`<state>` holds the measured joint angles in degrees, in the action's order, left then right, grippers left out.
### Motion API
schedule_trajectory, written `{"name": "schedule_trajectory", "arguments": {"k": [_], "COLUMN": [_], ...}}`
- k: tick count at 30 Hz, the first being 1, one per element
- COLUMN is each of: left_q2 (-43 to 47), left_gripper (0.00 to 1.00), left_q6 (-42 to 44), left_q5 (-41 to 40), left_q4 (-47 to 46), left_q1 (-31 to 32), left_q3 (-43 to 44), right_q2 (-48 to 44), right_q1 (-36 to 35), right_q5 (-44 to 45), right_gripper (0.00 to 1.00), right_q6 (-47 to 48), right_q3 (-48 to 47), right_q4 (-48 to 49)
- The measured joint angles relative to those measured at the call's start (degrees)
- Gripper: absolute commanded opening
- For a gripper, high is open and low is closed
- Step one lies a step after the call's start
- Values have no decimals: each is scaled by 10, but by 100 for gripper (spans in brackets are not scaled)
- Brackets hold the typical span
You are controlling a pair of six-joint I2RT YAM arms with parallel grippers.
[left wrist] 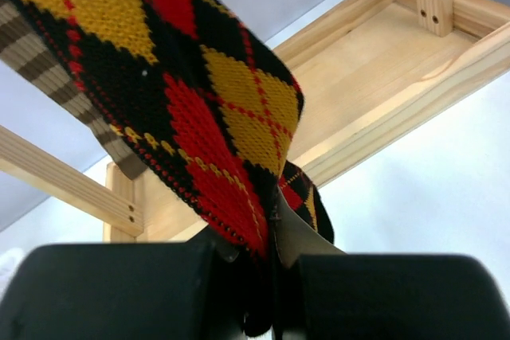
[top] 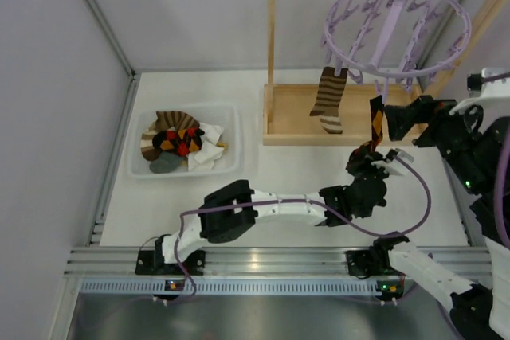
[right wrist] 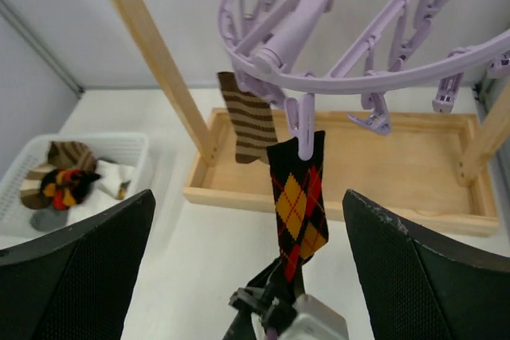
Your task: Remove the socks clipped to the hanger
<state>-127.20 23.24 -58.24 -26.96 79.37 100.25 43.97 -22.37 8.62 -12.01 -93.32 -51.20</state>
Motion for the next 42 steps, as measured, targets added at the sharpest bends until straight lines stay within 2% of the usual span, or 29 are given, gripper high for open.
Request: {"name": "schedule_trajectory", "arguments": {"k": [7, 12, 22, 34, 42], "left_q2": [-101, -147, -160, -160, -160], "left_gripper": [0, 0, 0, 0, 0], "left_q6": [105, 161, 194, 192, 186], "left_q5": [-56, -72, -74, -74, -73], "left_q4": [0, -1, 0, 0, -1], "left_q1": [9, 8, 7, 7, 5], "left_q3": [142, 203, 216, 216, 214], "right_q2": [113, 175, 231, 293, 314], "right_q1": [0, 0, -17, -85, -90], "right_q5": [99, 148, 222, 352, 416], "right_gripper": [86, 77, 68, 65, 62], "right_q6": [16, 26, 49, 83, 100], "right_q3": [-40, -50, -56, -49, -10], "right_q4": [-68, -91, -93, -28, 8]}}
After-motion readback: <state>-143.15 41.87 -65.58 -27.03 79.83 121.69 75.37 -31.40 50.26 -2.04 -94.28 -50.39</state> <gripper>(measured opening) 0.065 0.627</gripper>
